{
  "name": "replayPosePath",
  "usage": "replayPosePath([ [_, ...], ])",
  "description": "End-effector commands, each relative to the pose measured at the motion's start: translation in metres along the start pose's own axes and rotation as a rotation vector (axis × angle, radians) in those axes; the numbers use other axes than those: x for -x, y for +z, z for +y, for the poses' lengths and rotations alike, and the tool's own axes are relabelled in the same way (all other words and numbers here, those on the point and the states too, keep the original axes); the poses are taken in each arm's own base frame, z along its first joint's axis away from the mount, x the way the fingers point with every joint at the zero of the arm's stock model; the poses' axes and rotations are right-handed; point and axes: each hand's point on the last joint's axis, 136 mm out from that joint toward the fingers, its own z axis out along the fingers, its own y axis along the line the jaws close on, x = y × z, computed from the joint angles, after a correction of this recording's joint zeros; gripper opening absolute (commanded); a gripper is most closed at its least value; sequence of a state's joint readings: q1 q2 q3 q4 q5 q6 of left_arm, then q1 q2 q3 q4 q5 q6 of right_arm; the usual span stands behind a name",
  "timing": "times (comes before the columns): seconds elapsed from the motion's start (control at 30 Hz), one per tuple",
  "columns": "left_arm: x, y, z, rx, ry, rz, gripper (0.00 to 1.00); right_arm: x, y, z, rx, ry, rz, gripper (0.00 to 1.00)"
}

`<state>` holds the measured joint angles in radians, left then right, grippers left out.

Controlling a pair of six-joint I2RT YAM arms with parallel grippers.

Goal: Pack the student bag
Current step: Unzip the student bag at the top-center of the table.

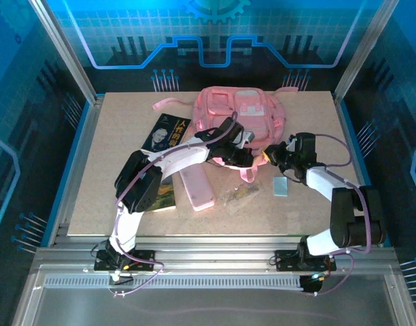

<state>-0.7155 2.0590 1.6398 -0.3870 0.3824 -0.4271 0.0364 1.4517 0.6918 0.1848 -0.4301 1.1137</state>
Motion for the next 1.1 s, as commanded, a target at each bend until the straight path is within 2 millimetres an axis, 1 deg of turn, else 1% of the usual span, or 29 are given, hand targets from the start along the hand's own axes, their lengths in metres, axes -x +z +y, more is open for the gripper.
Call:
replayPosePath([
  [0.0, 0.014, -0.052, -0.008, -0.022, 0.016, -0.072, 0.0, 0.029, -0.021, -0.004, -0.056, -0.068, -0.123, 0.0],
  [0.13, 0.011, -0.079, 0.046, 0.081, -0.056, -0.088, 0.0, 0.041, -0.039, -0.008, -0.095, -0.093, -0.165, 0.0],
  [0.27, 0.003, -0.103, 0.088, 0.181, -0.095, -0.096, 0.0, 0.05, -0.046, -0.008, -0.097, -0.099, -0.174, 0.0],
  [0.33, 0.002, -0.109, 0.099, 0.208, -0.106, -0.099, 0.0, 0.054, -0.046, -0.005, -0.091, -0.104, -0.17, 0.0],
  [0.4, 0.005, -0.11, 0.1, 0.203, -0.109, -0.109, 0.0, 0.055, -0.044, -0.001, -0.086, -0.111, -0.158, 0.0],
  [0.43, 0.009, -0.109, 0.095, 0.179, -0.116, -0.115, 0.0, 0.056, -0.043, 0.005, -0.075, -0.118, -0.147, 0.0],
  [0.5, 0.017, -0.104, 0.079, 0.099, -0.12, -0.129, 0.0, 0.054, -0.044, 0.012, -0.067, -0.127, -0.119, 0.0],
  [0.53, 0.024, -0.101, 0.069, 0.065, -0.114, -0.14, 0.0, 0.052, -0.047, 0.016, -0.068, -0.135, -0.105, 0.13],
  [0.57, 0.03, -0.097, 0.059, 0.043, -0.099, -0.149, 0.0, 0.049, -0.05, 0.019, -0.074, -0.143, -0.095, 0.33],
  [0.63, 0.043, -0.092, 0.036, 0.009, -0.054, -0.164, 0.0, 0.039, -0.059, 0.019, -0.089, -0.145, -0.07, 0.65],
  [0.67, 0.049, -0.089, 0.023, -0.013, -0.031, -0.17, 0.0, 0.037, -0.067, 0.029, -0.081, -0.157, -0.071, 0.73],
  [0.73, 0.059, -0.082, 0.001, -0.058, 0.0, -0.182, 0.0, 0.027, -0.08, 0.036, -0.078, -0.159, -0.057, 0.87],
  [0.77, 0.063, -0.079, -0.01, -0.082, 0.015, -0.186, 0.0, 0.02, -0.085, 0.038, -0.074, -0.157, -0.044, 0.88],
  [0.87, 0.068, -0.071, -0.037, -0.123, 0.059, -0.185, 0.0, 0.005, -0.095, 0.042, -0.047, -0.118, -0.033, 0.9],
  [0.97, 0.065, -0.064, -0.057, -0.166, 0.08, -0.179, 0.0, -0.007, -0.092, 0.038, 0.008, -0.025, -0.03, 0.9],
  [1.07, 0.059, -0.059, -0.069, -0.19, 0.089, -0.169, 0.0, -0.01, -0.085, 0.039, 0.048, 0.029, -0.052, 0.9],
])
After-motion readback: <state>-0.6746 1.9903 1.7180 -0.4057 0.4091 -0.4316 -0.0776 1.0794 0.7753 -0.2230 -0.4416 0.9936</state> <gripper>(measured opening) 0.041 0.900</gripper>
